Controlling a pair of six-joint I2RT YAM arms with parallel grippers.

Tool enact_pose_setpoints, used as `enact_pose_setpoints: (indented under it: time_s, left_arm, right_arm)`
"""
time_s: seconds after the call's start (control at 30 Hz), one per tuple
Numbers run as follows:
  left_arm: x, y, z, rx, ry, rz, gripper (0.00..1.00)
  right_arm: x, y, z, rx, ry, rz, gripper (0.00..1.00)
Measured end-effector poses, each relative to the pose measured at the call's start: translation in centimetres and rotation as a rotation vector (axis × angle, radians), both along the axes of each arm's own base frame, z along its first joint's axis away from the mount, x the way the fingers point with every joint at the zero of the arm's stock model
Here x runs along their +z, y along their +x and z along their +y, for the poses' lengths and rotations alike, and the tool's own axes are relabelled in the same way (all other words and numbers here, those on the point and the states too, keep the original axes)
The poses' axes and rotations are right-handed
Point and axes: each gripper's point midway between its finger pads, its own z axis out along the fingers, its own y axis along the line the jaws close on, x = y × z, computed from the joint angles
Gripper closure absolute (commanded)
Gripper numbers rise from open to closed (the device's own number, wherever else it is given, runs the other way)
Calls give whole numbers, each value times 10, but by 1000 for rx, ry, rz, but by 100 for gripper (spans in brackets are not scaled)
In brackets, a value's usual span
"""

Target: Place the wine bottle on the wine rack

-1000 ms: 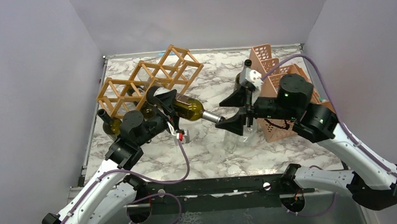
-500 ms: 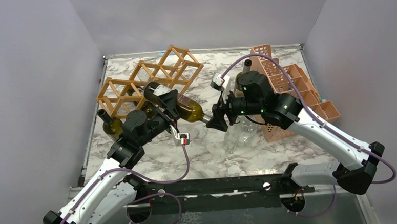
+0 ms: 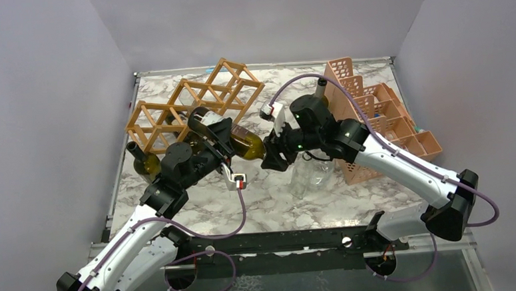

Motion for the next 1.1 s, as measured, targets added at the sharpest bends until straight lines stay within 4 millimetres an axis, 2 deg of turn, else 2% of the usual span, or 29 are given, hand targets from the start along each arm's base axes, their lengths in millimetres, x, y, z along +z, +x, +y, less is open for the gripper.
enact_pose_setpoints:
  time_s: [0.2,0.53,0.63,0.7,0.73,0.77,0.9,0.93,0.97,1.1]
  left_arm:
    - [-4,1,-1,0,7,11,100]
    - [-11,4,-1,5,13,41,100]
    - [-11,4,-1,7,8,46,100]
    - [-12,4,-1,8,7,53,100]
    - [-12,4,-2,9,7,56,96]
    - [-13,4,-2,9,7,59,86]
    - [-13,4,-2,10,7,66,43]
    - [-14,4,-1,10,7,69,7]
    - [-14,4,-1,10,6,71,2]
    - [-10,3,-1,13,-25,86,1]
  right_arm:
    - [-8,0,8,3,-7,20,48]
    - [-17,1,17,-18,-10,72,70]
    - [-17,1,17,-23,-8,80,81]
    - [-18,1,17,-26,-8,83,93]
    - [-18,1,17,-26,-8,85,98]
    - [-18,0,17,-27,-8,86,99]
    - [-18,0,17,-30,-7,89,99]
    - [-18,1,17,-31,-7,88,99]
    - [-18,1,17,-34,-8,87,99]
    - [-20,5,14,-58,-15,68,99]
